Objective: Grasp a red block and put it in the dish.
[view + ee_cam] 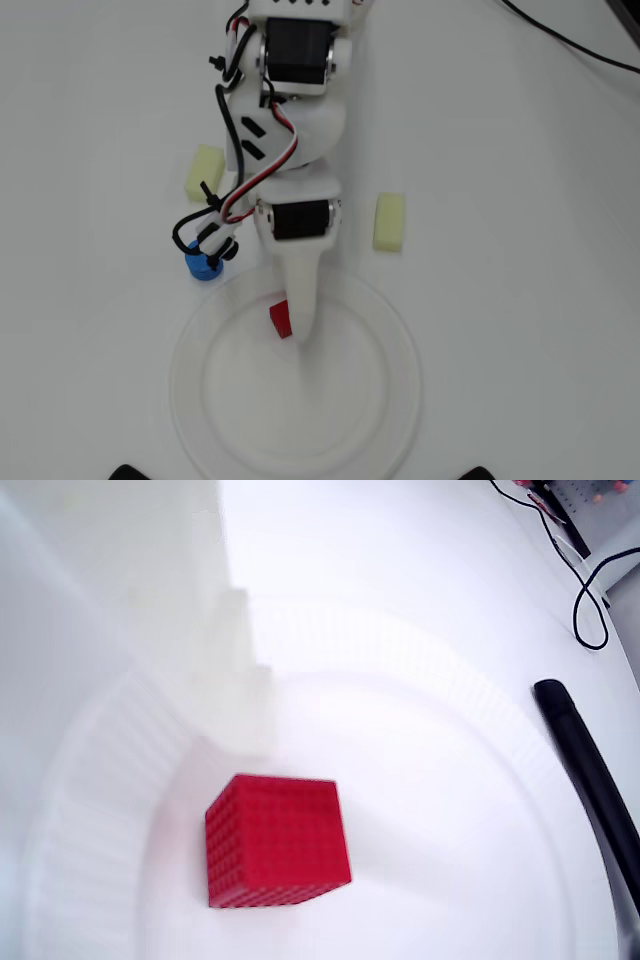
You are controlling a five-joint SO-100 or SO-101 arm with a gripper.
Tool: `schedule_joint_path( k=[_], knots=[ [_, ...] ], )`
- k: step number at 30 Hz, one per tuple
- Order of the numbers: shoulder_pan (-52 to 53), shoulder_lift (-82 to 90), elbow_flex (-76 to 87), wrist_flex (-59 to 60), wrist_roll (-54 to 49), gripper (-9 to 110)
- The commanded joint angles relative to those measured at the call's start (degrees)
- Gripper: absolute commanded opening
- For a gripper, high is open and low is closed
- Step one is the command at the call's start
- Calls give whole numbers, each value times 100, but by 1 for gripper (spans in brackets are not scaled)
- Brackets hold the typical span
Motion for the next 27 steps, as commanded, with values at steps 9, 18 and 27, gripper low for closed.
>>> schedule_joint_path(
  k=[9, 18, 27],
  knots=[
    [-439, 3568, 1195, 1485, -53, 35],
    [-466, 6530, 3929, 1494, 352, 35],
    [-141, 8613, 6223, 1705, 448, 35]
  ],
)
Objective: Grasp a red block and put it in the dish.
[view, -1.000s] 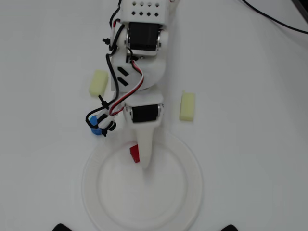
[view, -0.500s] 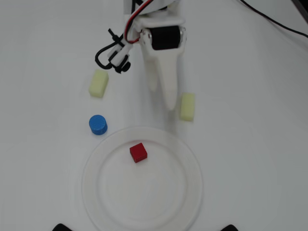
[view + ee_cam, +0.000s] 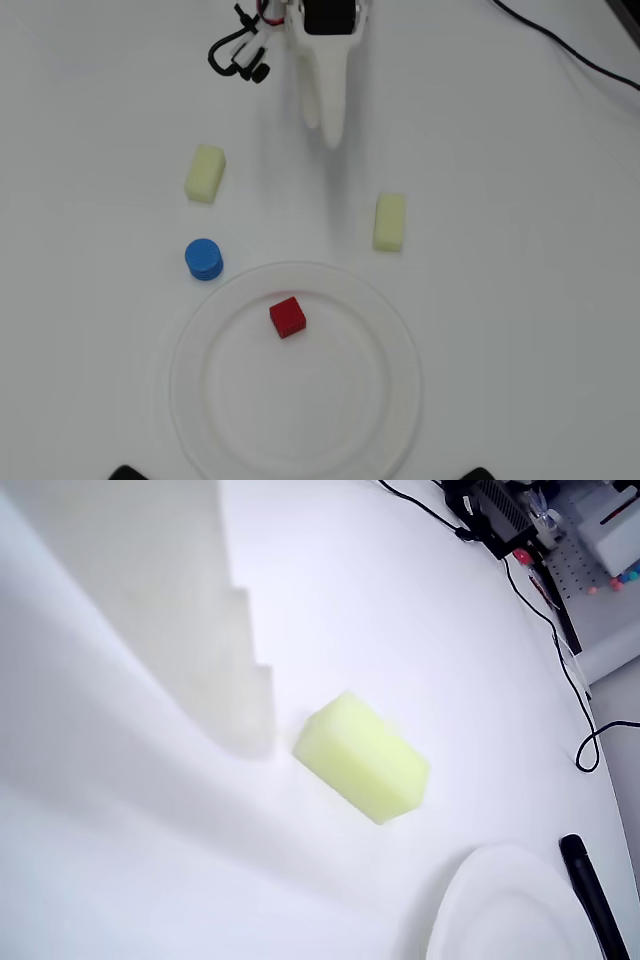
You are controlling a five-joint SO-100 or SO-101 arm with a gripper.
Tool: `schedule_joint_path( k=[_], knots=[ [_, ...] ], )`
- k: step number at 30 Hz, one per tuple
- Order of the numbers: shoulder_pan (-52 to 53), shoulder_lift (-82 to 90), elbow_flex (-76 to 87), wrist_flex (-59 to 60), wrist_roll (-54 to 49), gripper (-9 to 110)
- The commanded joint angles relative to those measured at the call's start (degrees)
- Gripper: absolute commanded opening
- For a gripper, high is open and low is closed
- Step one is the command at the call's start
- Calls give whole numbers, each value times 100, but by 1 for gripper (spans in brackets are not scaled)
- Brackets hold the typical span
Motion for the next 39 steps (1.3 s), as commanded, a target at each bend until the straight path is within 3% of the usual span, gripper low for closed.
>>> schedule_joint_path(
  k=[1, 13, 18, 28, 39],
  knots=[
    [97, 580, 501, 132, 62, 35],
    [-633, 3296, 2514, 1248, 396, 31],
    [-475, 3296, 2575, 1345, 439, 30],
    [-501, 3296, 3059, 1336, 246, 0],
    [-510, 3296, 3252, 1512, 439, 0]
  ],
)
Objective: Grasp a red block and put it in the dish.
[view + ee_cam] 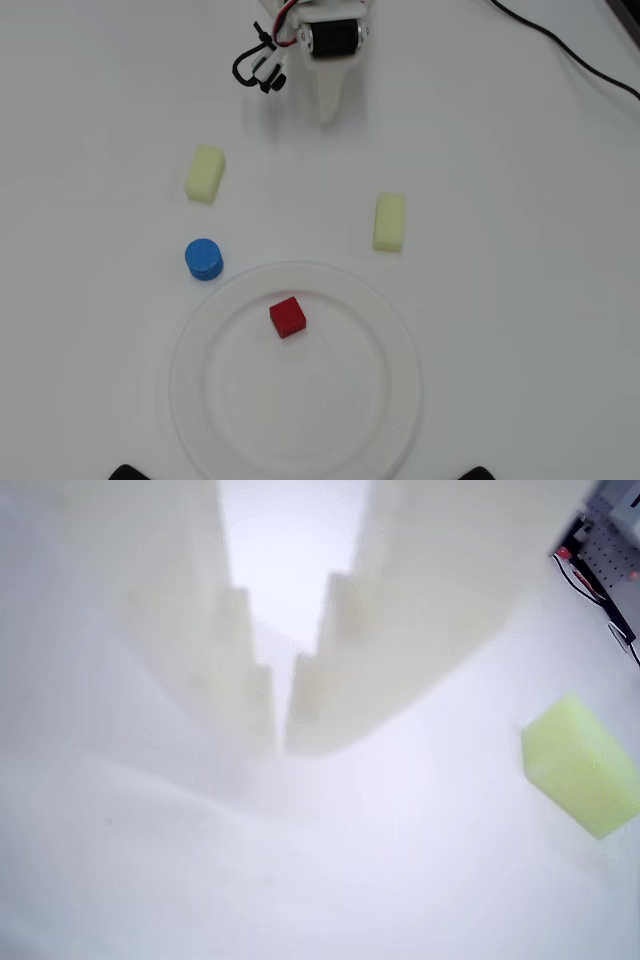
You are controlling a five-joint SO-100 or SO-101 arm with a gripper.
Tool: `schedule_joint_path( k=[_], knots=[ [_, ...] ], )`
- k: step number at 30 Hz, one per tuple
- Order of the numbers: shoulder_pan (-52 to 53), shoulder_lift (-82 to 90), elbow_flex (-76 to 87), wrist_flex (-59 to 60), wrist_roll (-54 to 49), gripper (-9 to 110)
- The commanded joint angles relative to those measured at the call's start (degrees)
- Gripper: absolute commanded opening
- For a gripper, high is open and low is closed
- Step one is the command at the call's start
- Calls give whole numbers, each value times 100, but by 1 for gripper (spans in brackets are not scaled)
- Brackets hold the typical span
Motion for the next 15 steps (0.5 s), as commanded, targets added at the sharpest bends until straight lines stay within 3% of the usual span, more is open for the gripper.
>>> schedule_joint_path(
  k=[1, 15],
  knots=[
    [0, 1072, 642, 114, -70, 0],
    [-18, 1072, 633, 123, -229, 0]
  ],
)
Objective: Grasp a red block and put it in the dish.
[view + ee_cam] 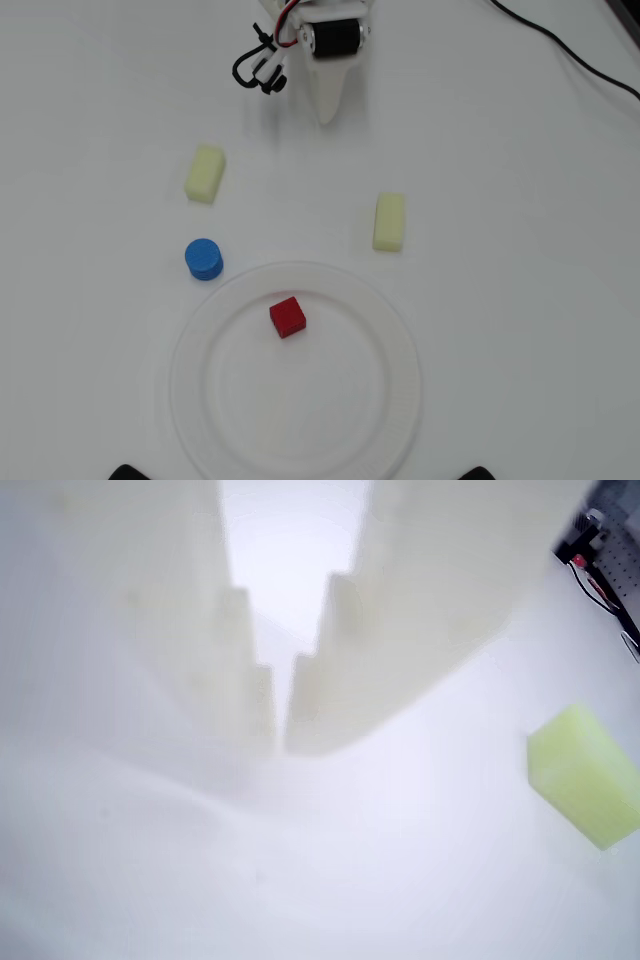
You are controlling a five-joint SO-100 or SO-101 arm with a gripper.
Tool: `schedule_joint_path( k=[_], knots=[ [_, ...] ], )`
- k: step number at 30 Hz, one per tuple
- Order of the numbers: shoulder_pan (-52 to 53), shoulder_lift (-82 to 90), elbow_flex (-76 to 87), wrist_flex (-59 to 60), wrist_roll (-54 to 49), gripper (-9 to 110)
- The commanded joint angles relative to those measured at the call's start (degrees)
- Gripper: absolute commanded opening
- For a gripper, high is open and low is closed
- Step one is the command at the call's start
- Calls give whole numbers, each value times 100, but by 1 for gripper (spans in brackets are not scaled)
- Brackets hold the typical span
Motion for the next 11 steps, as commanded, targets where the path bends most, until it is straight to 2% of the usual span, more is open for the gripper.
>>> schedule_joint_path(
  k=[1, 11],
  knots=[
    [-9, 1072, 624, 114, 53, 0],
    [-9, 1072, 624, 114, 9, 0]
  ],
)
